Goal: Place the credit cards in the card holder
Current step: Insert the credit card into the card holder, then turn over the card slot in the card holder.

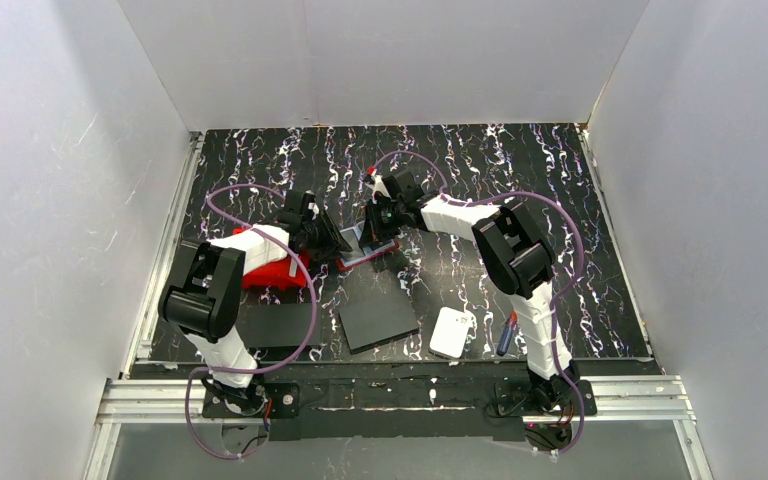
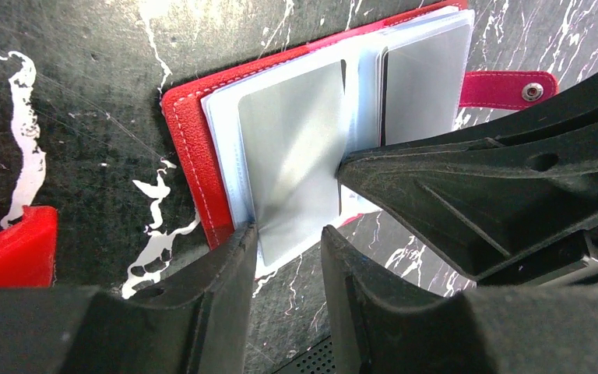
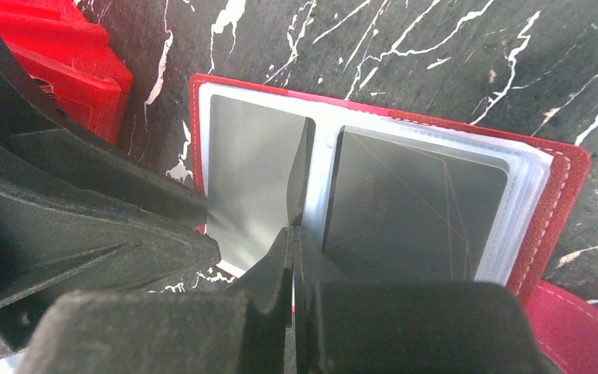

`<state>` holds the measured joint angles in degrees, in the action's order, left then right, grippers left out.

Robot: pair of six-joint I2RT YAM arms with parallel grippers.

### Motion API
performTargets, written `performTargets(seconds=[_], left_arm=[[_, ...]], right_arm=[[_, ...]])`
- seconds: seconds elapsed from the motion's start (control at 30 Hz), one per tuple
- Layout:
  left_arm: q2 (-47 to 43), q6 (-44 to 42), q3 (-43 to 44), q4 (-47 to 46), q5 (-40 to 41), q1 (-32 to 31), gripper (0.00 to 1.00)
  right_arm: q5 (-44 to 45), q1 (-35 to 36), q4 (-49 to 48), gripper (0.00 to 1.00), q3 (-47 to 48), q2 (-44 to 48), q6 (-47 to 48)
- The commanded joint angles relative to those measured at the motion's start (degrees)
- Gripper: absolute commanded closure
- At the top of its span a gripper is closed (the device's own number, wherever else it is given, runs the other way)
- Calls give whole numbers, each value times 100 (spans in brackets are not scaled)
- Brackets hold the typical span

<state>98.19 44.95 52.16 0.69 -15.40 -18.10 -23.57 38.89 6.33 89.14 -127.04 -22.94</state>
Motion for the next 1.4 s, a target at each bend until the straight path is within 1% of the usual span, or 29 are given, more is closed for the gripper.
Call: performTargets(seconds=[0.0,0.2,0.37,0.47,0.63,0.83,1.03,1.13,1.27,1.37], left_arm=[[5,194,-156,-379,-403,-32,64],[6,325,-104,-479,-638,-30,63],[-297,367,-81,-500,-568,-65,62],[-324,396,-13,-503,-608,-83,62],[-304,423,47,-487,-527,-168,66],[-261,338,128,-392,-427,-203,66],[-281,123,259,-295,-415,-206,64],[-202,95,364,-267,-494,-205,63],[-122,63,475,-244,-568,-228,62],[-83,39,562,-208,-606,-251,61]], right_arm=[[330,92,453,99,-44,-403,178],[255,92,400,99,-77,-400,134],[239,101,368,99,-116,-385,124],[208,101,343,99,-117,-382,102],[151,98,313,99,-126,-323,61],[-58,88,255,99,-53,-50,-149],[59,37,594,90,297,324,-283],[161,-20,826,88,399,480,-330],[256,-136,1030,84,372,753,-317],[221,-270,1084,82,256,959,-276]])
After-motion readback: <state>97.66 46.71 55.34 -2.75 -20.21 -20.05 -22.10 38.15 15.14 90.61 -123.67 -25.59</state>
